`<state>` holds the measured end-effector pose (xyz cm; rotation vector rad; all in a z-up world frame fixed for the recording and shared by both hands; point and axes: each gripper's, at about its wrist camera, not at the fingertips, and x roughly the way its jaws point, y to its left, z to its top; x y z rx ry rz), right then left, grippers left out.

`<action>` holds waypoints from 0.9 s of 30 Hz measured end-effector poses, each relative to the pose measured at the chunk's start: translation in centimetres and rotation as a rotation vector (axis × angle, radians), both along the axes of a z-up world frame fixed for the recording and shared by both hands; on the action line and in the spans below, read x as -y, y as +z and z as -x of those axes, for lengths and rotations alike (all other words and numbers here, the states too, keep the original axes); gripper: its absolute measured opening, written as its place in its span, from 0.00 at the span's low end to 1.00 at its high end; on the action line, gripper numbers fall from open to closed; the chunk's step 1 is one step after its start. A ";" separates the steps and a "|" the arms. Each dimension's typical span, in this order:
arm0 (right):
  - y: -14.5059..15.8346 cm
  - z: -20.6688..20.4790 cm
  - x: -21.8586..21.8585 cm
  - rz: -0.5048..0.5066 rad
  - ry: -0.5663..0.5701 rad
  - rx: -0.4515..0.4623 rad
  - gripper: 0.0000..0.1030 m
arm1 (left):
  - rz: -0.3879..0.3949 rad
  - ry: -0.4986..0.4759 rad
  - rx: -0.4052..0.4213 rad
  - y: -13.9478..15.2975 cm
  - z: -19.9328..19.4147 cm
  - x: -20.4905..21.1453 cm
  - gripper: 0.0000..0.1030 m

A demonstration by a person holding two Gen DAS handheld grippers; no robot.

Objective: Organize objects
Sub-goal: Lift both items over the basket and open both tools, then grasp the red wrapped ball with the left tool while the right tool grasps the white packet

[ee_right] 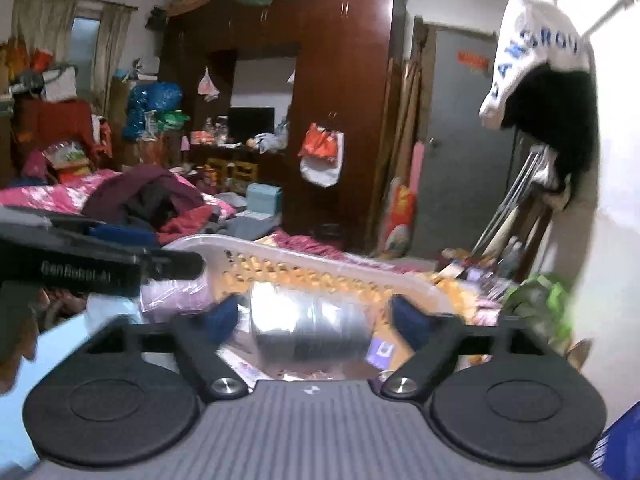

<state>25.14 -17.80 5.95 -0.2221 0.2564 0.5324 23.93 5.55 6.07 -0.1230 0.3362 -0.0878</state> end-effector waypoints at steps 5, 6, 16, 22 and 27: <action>-1.3 5.8 5.3 -0.178 0.067 0.023 1.00 | -0.011 -0.031 0.148 -1.1 7.9 -2.0 0.97; -2.4 6.6 6.2 -0.189 0.075 0.006 1.00 | -0.023 -0.015 0.150 -2.2 9.3 -2.3 0.98; -10.1 0.8 6.8 -0.287 -0.044 -0.416 1.00 | -0.017 0.079 -0.148 -9.6 8.2 -4.8 0.94; -11.4 -0.1 4.4 -0.193 -0.062 -0.446 1.00 | 0.012 0.037 -0.176 -10.1 7.1 -5.1 0.94; -11.3 0.6 4.4 -0.152 -0.037 -0.444 0.83 | -0.013 0.095 -0.186 -10.5 6.3 -4.0 0.94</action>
